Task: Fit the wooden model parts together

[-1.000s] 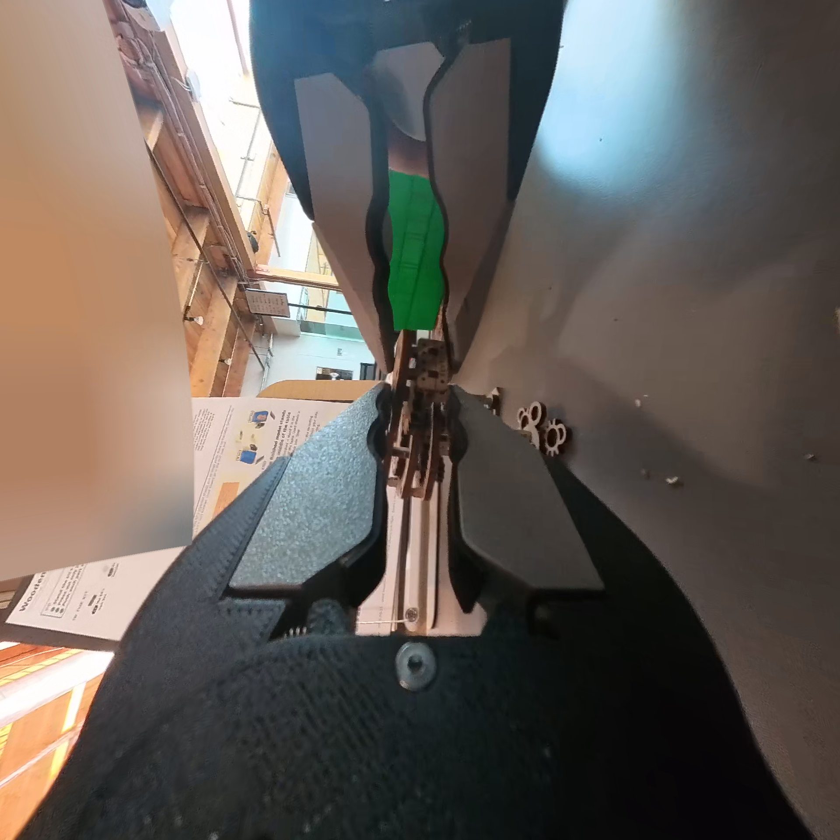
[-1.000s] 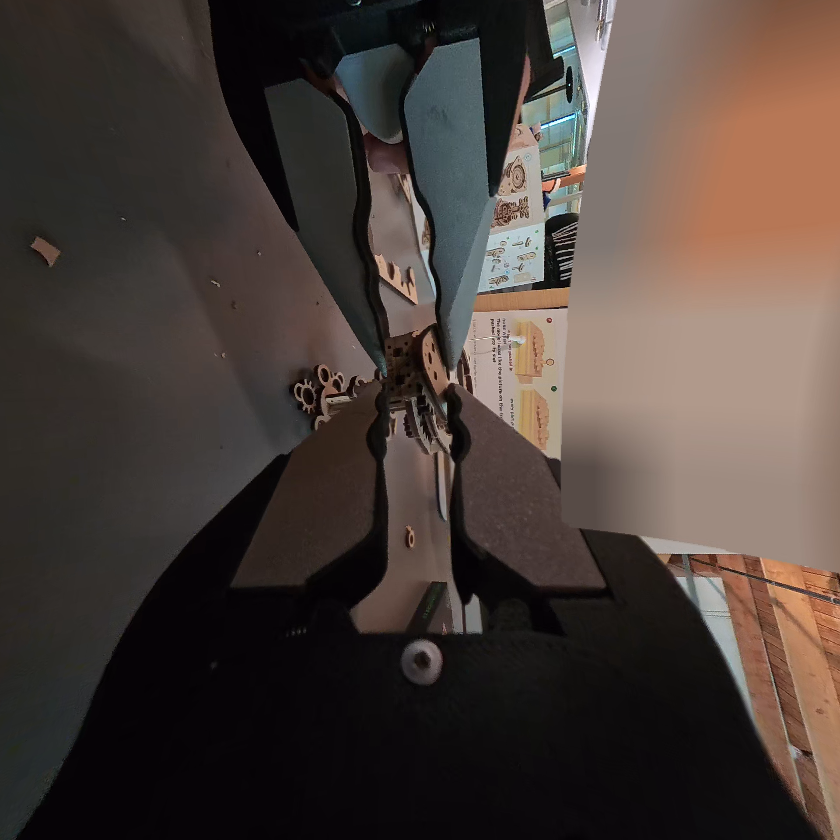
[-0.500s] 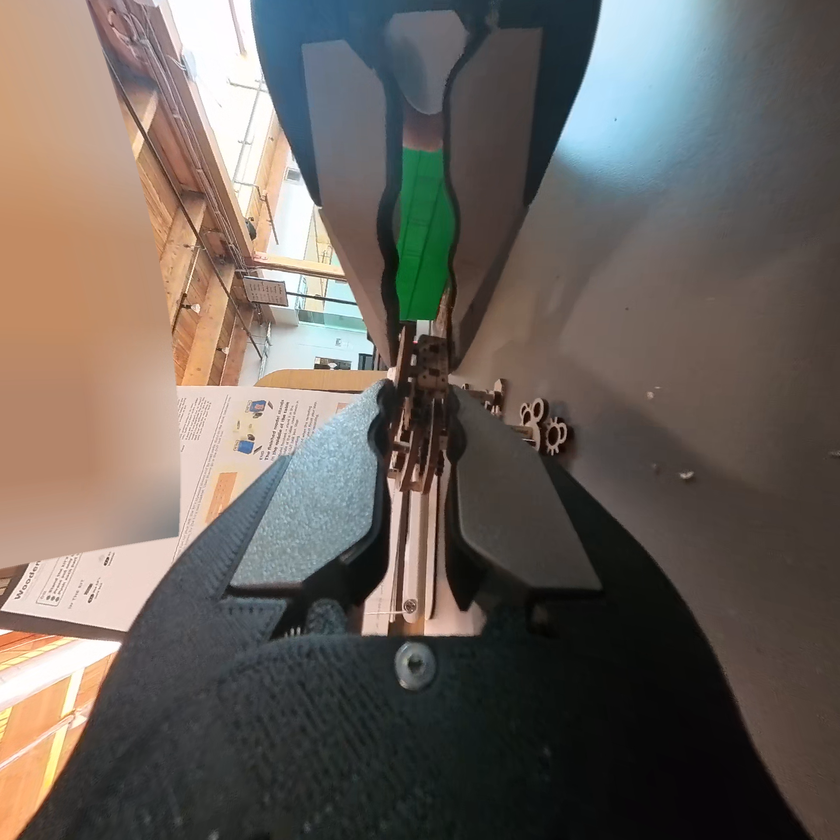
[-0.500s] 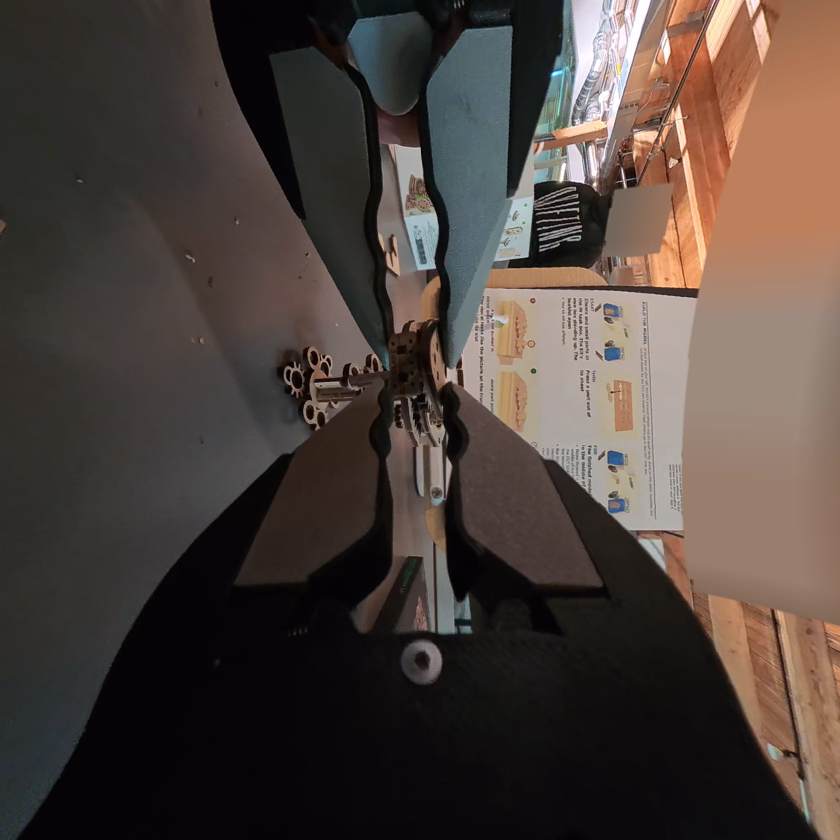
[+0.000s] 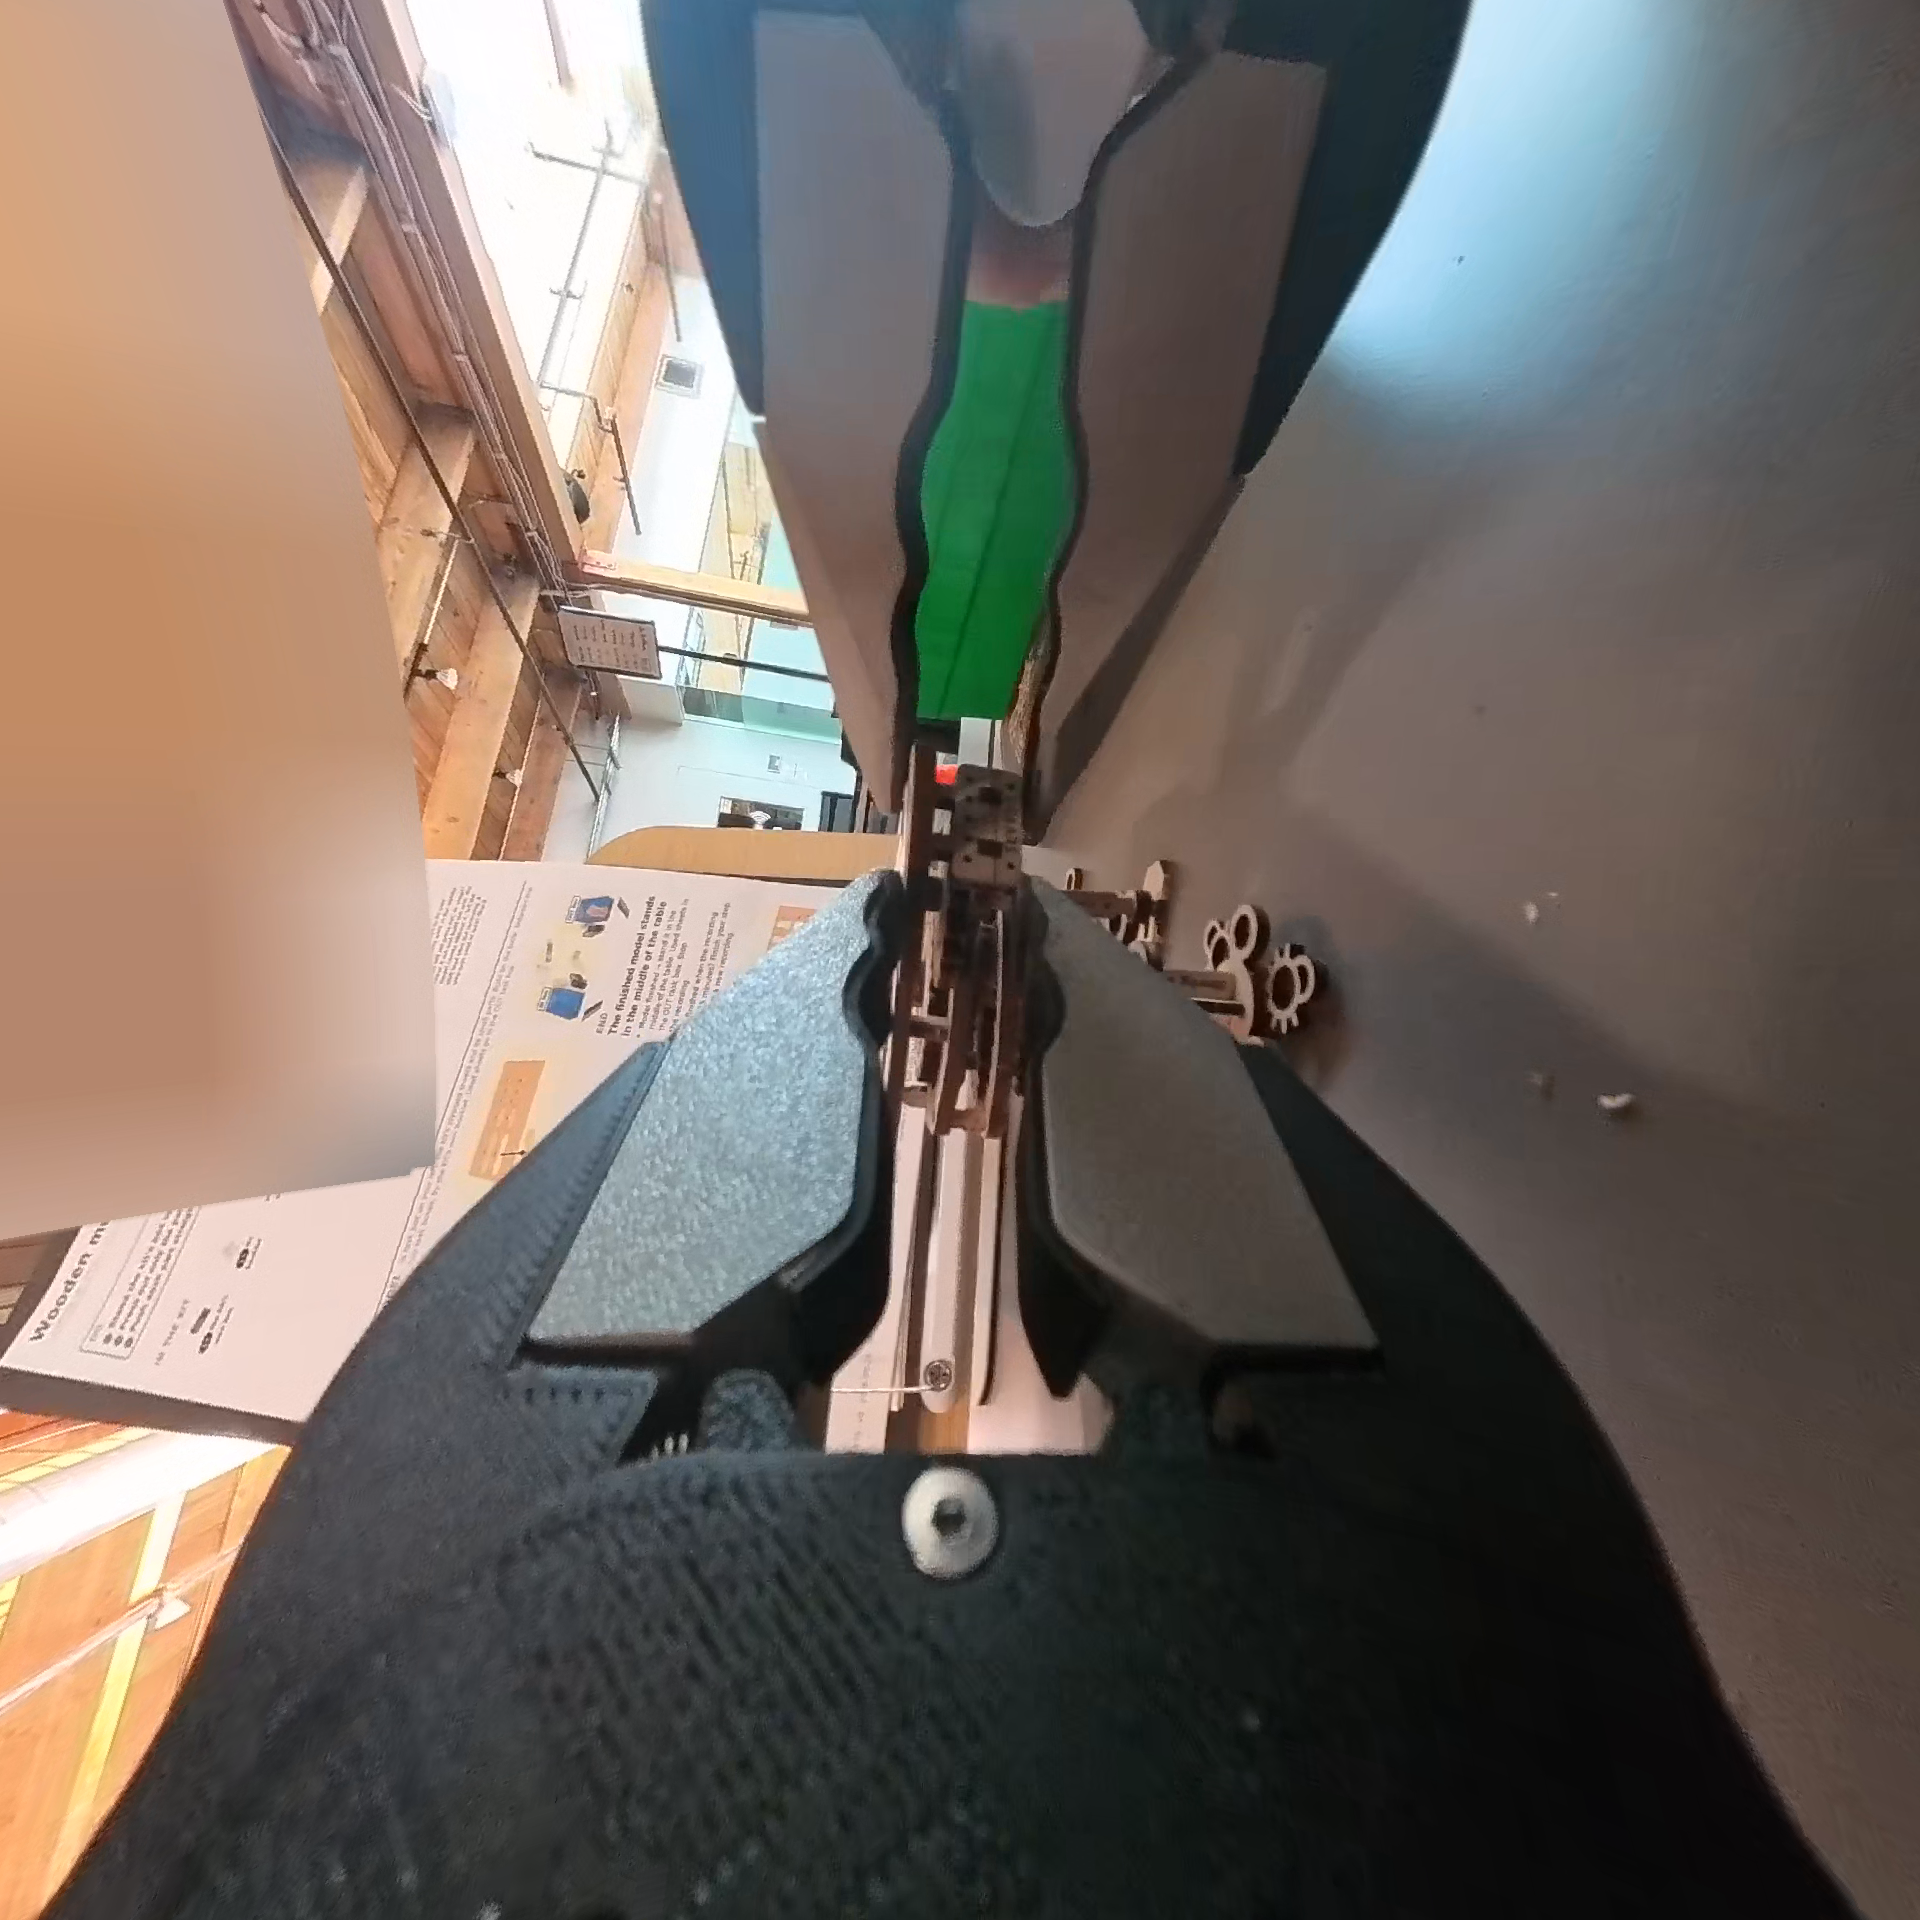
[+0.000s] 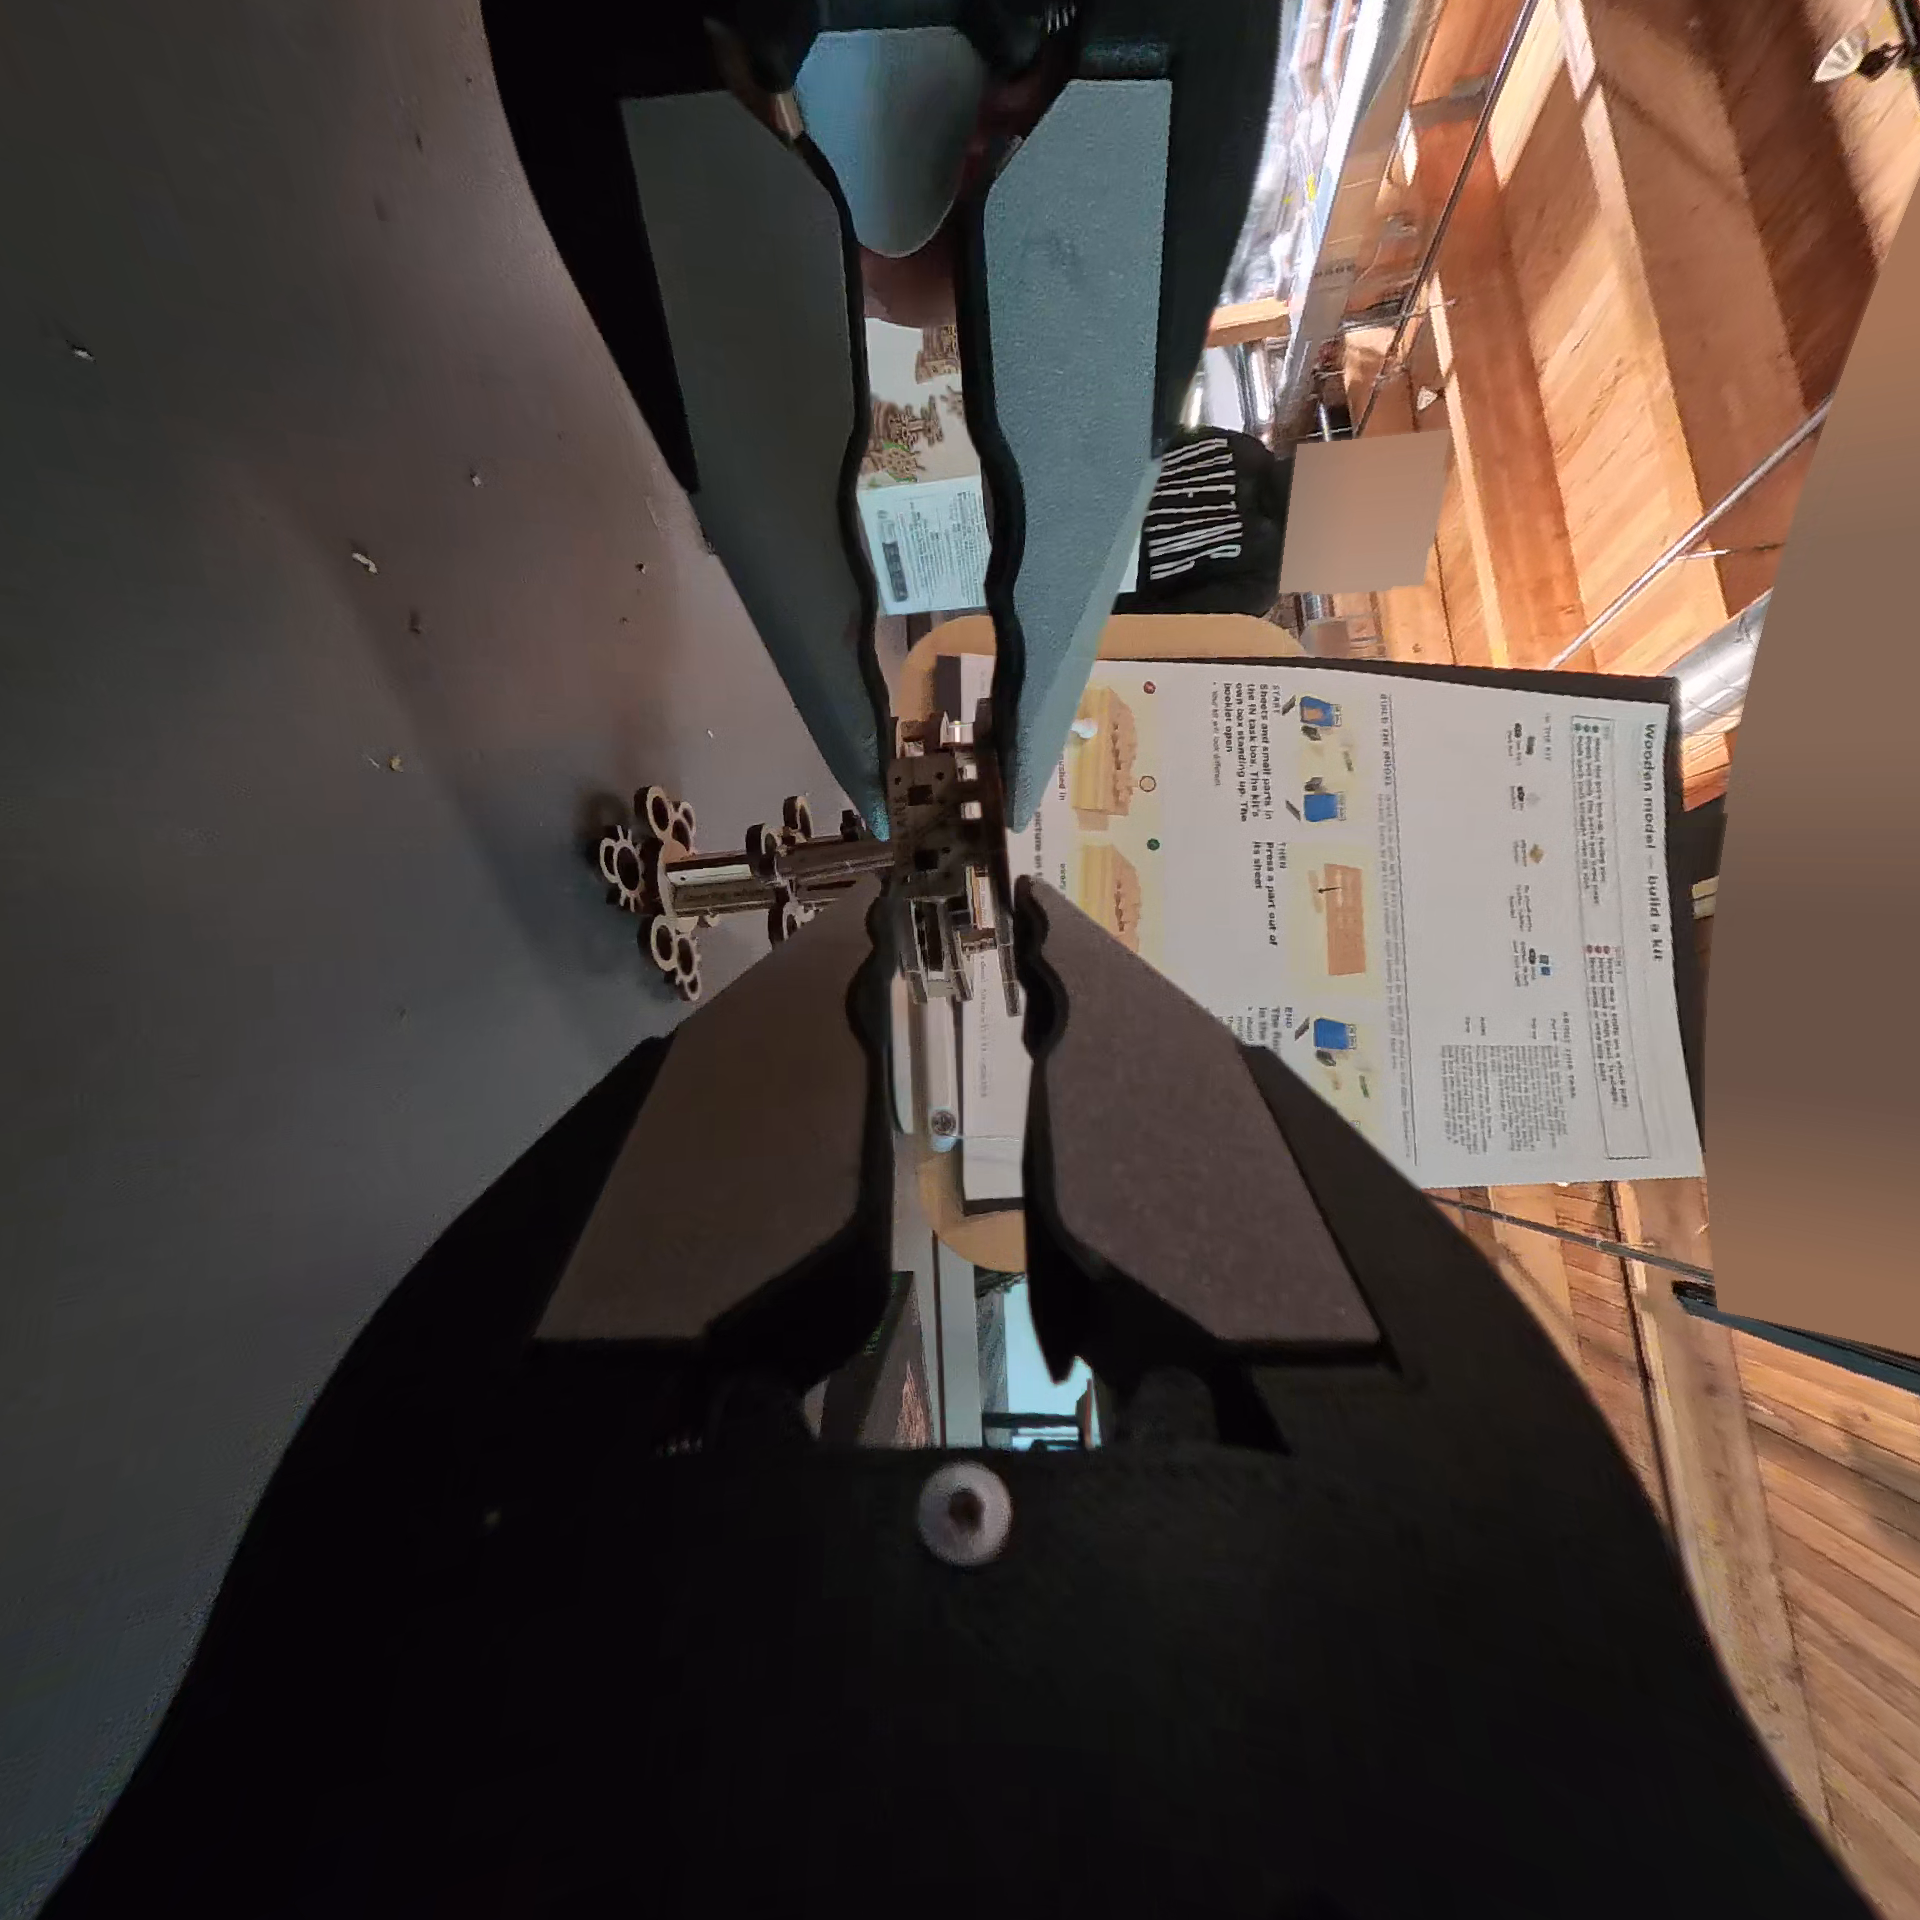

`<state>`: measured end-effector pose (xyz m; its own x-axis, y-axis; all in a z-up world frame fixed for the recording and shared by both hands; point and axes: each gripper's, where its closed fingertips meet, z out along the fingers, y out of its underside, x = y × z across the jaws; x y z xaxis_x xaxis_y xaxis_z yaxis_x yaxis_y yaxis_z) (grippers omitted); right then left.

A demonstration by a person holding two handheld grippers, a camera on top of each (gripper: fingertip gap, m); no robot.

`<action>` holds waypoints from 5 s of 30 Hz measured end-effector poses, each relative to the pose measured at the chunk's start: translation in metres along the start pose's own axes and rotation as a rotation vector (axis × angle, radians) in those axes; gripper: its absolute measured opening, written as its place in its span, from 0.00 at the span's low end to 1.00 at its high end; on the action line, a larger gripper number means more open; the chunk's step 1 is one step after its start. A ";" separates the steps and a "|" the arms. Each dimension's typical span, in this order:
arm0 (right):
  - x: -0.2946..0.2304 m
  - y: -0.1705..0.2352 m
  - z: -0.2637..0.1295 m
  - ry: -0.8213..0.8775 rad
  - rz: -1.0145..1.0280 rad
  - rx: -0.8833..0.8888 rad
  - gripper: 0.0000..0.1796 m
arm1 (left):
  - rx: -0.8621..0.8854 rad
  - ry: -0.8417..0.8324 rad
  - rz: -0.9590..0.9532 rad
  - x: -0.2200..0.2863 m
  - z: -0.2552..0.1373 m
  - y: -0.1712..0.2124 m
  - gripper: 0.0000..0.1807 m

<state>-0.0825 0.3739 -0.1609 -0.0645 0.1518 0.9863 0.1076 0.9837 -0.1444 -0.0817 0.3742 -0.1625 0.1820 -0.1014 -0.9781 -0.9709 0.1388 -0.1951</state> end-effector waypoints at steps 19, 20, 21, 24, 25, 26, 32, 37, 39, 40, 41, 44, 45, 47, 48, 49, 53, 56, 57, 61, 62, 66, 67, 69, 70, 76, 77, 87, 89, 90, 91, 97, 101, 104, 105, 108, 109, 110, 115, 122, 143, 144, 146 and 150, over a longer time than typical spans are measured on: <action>-0.003 0.002 0.008 0.006 -0.062 -0.022 0.08 | -0.044 0.007 0.049 0.001 0.003 0.008 0.10; -0.003 0.003 0.009 0.000 -0.056 -0.031 0.08 | -0.051 0.011 0.045 0.001 0.004 0.009 0.10; -0.002 0.004 0.009 -0.003 -0.061 -0.041 0.08 | -0.058 0.010 0.056 0.000 0.005 0.010 0.10; -0.001 0.008 0.010 -0.019 -0.052 -0.076 0.08 | -0.064 0.011 0.071 -0.001 0.007 0.010 0.09; -0.001 0.008 0.010 -0.028 -0.050 -0.085 0.08 | -0.063 0.016 0.065 -0.001 0.008 0.010 0.09; 0.000 0.009 0.010 -0.036 -0.050 -0.093 0.08 | -0.064 0.020 0.062 -0.001 0.008 0.010 0.09; 0.001 0.010 0.012 -0.051 -0.041 -0.112 0.08 | -0.076 0.025 0.073 -0.002 0.009 0.012 0.09; 0.001 0.008 0.013 -0.051 0.013 -0.099 0.09 | -0.084 0.021 0.072 -0.003 0.008 0.013 0.09; 0.002 0.007 0.014 -0.034 0.059 -0.050 0.09 | -0.074 0.021 0.067 -0.003 0.008 0.013 0.09; 0.003 0.007 0.014 -0.019 0.064 -0.035 0.10 | -0.080 0.017 0.077 -0.004 0.008 0.013 0.09; 0.004 0.008 0.014 -0.009 0.067 -0.025 0.10 | -0.085 0.013 0.079 -0.005 0.009 0.014 0.09; 0.005 0.012 0.014 -0.002 0.115 -0.021 0.10 | -0.081 0.002 0.092 -0.006 0.008 0.016 0.09; 0.006 0.014 0.015 0.001 0.116 -0.027 0.11 | -0.082 0.000 0.091 -0.007 0.007 0.017 0.09; 0.006 0.016 0.015 0.008 0.096 -0.035 0.13 | -0.082 -0.003 0.097 -0.007 0.006 0.018 0.09; 0.008 0.015 0.014 0.032 0.059 -0.031 0.13 | -0.080 -0.003 0.100 -0.007 0.006 0.017 0.09; 0.011 0.012 0.014 0.058 0.013 -0.028 0.13 | -0.075 -0.003 0.105 -0.006 0.006 0.016 0.09; 0.006 0.011 0.018 0.083 -0.117 -0.041 0.09 | -0.080 -0.001 0.137 -0.005 0.006 0.020 0.09; 0.003 0.013 0.021 0.087 -0.146 -0.042 0.08 | -0.090 0.007 0.150 -0.003 0.007 0.022 0.09; 0.003 0.014 0.022 0.082 -0.148 -0.046 0.07 | -0.095 0.012 0.151 -0.003 0.008 0.023 0.10; 0.007 0.016 0.025 0.099 -0.192 -0.075 0.00 | -0.109 -0.006 0.217 -0.001 0.010 0.027 0.10; 0.007 0.016 0.025 0.106 -0.208 -0.071 0.00 | -0.106 -0.008 0.219 -0.001 0.010 0.027 0.10; 0.011 0.015 0.025 0.115 -0.192 -0.063 0.00 | -0.104 -0.009 0.198 -0.004 0.010 0.028 0.10; 0.016 0.014 0.026 0.120 -0.176 -0.060 0.00 | -0.101 -0.006 0.170 -0.007 0.009 0.029 0.09; 0.029 0.013 0.026 0.133 -0.110 -0.064 0.06 | -0.089 -0.005 0.072 -0.020 0.008 0.033 0.09; 0.036 0.013 0.026 0.129 -0.059 -0.063 0.09 | -0.091 -0.012 0.020 -0.029 0.008 0.039 0.09; 0.050 0.016 0.039 -0.120 0.378 -0.031 0.21 | -0.009 0.087 -0.423 -0.077 0.010 0.063 0.09; 0.054 0.018 0.043 -0.154 0.449 -0.033 0.26 | 0.009 0.127 -0.511 -0.081 0.010 0.065 0.09; 0.084 0.000 0.060 -0.319 0.731 0.157 0.18 | 0.162 0.384 -0.810 -0.082 -0.001 0.055 0.09; 0.087 -0.004 0.062 -0.347 0.763 0.193 0.19 | 0.176 0.425 -0.859 -0.078 -0.001 0.053 0.09; 0.086 -0.004 0.064 -0.362 0.780 0.200 0.19 | 0.187 0.439 -0.883 -0.077 -0.001 0.052 0.09; 0.083 -0.004 0.065 -0.387 0.790 0.202 0.18 | 0.196 0.458 -0.908 -0.076 -0.001 0.050 0.09; 0.072 -0.003 0.066 -0.452 0.876 0.248 0.10 | 0.221 0.573 -1.071 -0.071 0.001 0.049 0.10; 0.068 -0.006 0.064 -0.554 1.057 0.323 0.11 | 0.194 0.653 -1.119 -0.057 0.005 0.050 0.09; 0.058 0.000 0.065 -0.600 1.096 0.323 0.11 | 0.165 0.674 -1.109 -0.047 0.008 0.053 0.10; 0.055 0.002 0.065 -0.602 1.102 0.322 0.11 | 0.164 0.684 -1.117 -0.045 0.009 0.053 0.09; 0.049 0.005 0.066 -0.590 1.097 0.336 0.10 | 0.160 0.721 -1.164 -0.041 0.010 0.054 0.09; 0.048 0.005 0.066 -0.586 1.096 0.346 0.10 | 0.159 0.737 -1.179 -0.040 0.011 0.054 0.09; 0.046 0.006 0.067 -0.591 1.106 0.350 0.10 | 0.155 0.753 -1.194 -0.038 0.011 0.054 0.09; 0.037 0.011 0.073 -0.607 1.204 0.352 0.10 | 0.142 0.806 -1.315 -0.032 0.014 0.061 0.10; 0.025 0.018 0.079 -0.659 1.339 0.346 0.08 | 0.106 0.596 -1.210 -0.025 0.024 0.074 0.14; 0.018 0.019 0.078 -0.687 1.319 0.337 0.09 | 0.092 0.577 -1.223 -0.018 0.024 0.073 0.12; 0.018 0.020 0.078 -0.694 1.323 0.334 0.09 | 0.093 0.578 -1.216 -0.018 0.023 0.072 0.10; 0.016 0.020 0.077 -0.719 1.327 0.330 0.10 | 0.087 0.566 -1.189 -0.018 0.024 0.071 0.10; 0.015 0.020 0.077 -0.716 1.301 0.331 0.09 | 0.081 0.557 -1.170 -0.017 0.024 0.071 0.10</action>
<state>-0.1574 0.4029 -0.1550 -0.5667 0.8211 -0.0679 0.2531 0.0951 -0.9628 -0.1501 0.4093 -0.1611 0.8025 -0.5928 -0.0674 -0.2650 -0.2530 -0.9305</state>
